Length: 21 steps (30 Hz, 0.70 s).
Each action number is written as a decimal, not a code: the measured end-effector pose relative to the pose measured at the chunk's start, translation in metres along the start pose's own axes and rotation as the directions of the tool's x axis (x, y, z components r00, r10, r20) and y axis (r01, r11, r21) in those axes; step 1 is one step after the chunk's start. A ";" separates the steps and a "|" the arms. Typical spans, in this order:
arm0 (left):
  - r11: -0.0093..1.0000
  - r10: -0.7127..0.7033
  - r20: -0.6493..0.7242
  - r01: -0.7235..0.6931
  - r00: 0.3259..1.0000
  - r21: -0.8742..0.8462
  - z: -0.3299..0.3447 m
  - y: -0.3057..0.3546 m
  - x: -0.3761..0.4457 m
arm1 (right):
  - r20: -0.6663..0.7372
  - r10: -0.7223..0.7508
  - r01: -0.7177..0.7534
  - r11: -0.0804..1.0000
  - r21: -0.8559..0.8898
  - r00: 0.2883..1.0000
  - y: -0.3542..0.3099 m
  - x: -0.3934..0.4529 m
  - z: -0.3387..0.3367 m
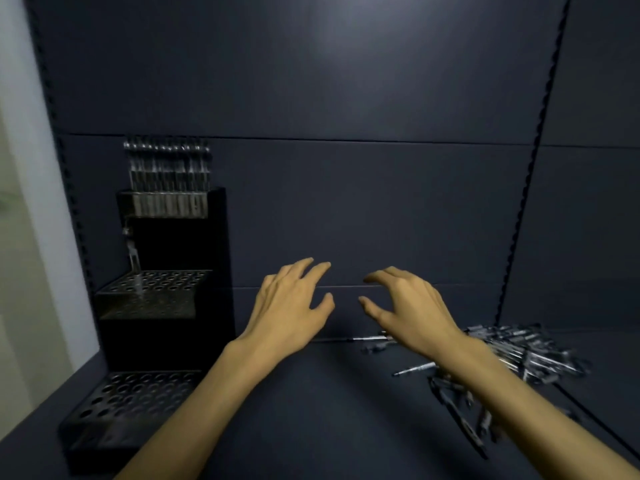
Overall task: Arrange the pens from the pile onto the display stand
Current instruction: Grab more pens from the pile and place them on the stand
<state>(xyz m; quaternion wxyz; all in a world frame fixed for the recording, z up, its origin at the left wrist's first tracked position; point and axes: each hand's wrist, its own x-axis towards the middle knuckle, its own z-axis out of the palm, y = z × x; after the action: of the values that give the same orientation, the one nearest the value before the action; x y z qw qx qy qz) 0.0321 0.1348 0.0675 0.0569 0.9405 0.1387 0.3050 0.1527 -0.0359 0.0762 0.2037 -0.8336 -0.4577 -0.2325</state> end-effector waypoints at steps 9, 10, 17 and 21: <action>0.998 0.045 0.056 -0.043 0.997 -0.044 0.048 0.054 0.012 | 0.064 0.119 -0.116 0.992 -0.058 0.991 0.079 -0.038 -0.019; 0.998 0.055 0.066 -0.053 0.996 -0.046 0.058 0.064 0.014 | 0.062 0.134 -0.131 0.990 -0.053 0.989 0.092 -0.041 -0.021; 0.998 0.035 0.144 -0.028 0.989 -0.051 0.138 0.133 0.026 | 0.083 0.158 -0.162 0.986 0.036 0.984 0.198 -0.063 -0.015; 0.999 0.028 0.192 -0.024 0.981 -0.025 0.172 0.156 0.037 | 0.128 0.134 -0.149 0.982 0.116 0.983 0.250 -0.059 -0.003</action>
<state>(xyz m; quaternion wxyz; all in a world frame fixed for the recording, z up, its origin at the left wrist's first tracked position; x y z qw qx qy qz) 0.1970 -0.0071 -0.0208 0.0765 0.9666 0.1168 0.2150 0.3391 -0.2014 0.0130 0.2437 -0.8622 -0.4220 -0.1379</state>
